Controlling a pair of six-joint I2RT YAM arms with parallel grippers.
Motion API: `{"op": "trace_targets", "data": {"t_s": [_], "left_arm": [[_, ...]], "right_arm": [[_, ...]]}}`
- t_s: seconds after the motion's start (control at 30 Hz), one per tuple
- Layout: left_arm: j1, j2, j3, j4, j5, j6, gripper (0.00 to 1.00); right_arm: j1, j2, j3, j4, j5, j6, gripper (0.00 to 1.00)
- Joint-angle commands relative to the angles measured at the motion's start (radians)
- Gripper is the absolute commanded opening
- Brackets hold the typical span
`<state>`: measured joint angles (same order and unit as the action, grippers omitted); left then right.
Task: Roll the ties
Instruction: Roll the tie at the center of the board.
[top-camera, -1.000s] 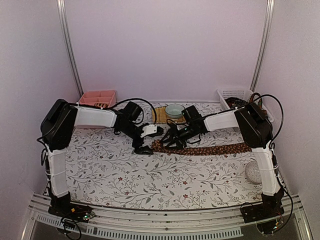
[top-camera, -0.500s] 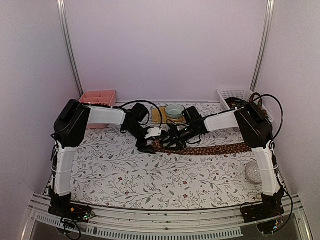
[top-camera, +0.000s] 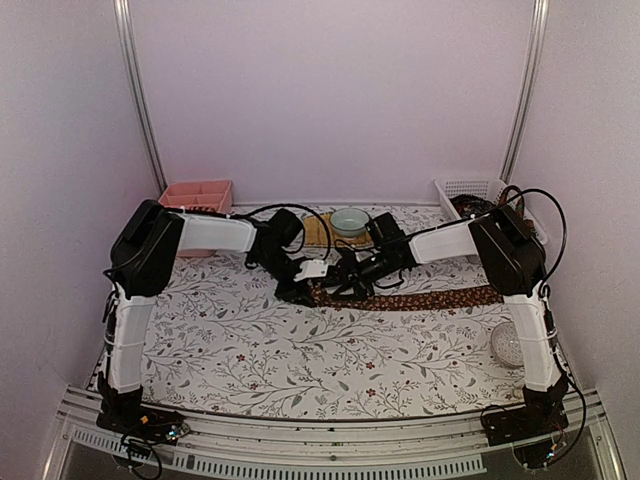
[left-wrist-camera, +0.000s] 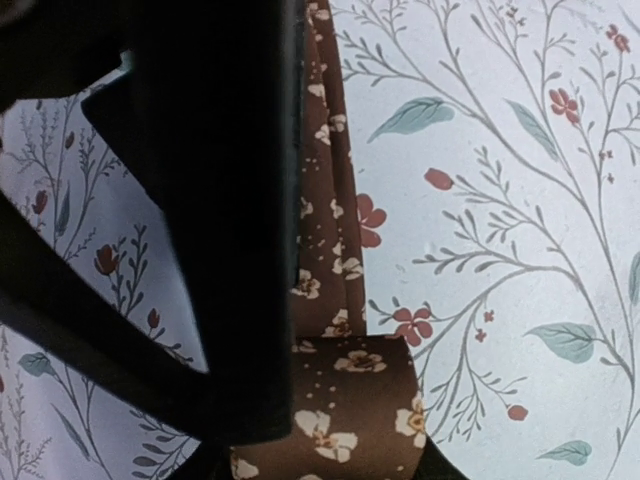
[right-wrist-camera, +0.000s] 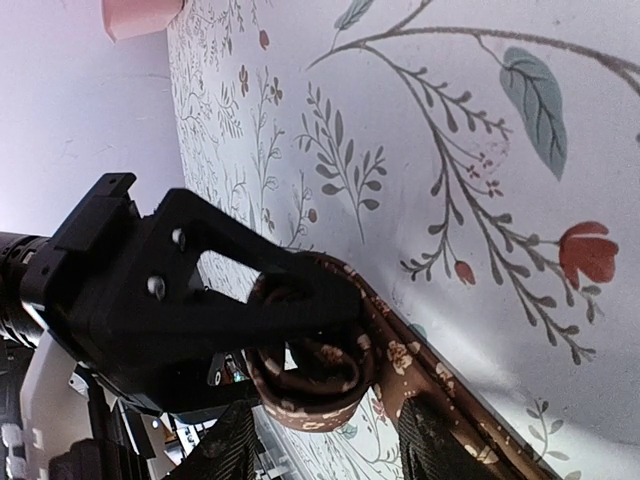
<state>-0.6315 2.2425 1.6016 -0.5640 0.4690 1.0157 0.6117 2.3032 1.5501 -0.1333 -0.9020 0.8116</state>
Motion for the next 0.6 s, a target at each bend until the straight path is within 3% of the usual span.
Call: {"op": "trace_targets", "data": {"t_s": [0.0, 0.13, 0.57], "left_arm": [[-0.02, 0.022, -0.006, -0.049, -0.076, -0.011, 0.31], [-0.023, 0.04, 0.023, -0.054, -0.113, -0.069, 0.4], [-0.04, 0.034, 0.019, -0.062, -0.143, -0.16, 0.49]], "right_arm": [[0.015, -0.134, 0.008, 0.004, 0.015, -0.003, 0.49], [0.024, -0.136, 0.013, -0.005, 0.024, -0.01, 0.49], [0.036, -0.139, 0.012, -0.001, 0.049, -0.008, 0.48]]}}
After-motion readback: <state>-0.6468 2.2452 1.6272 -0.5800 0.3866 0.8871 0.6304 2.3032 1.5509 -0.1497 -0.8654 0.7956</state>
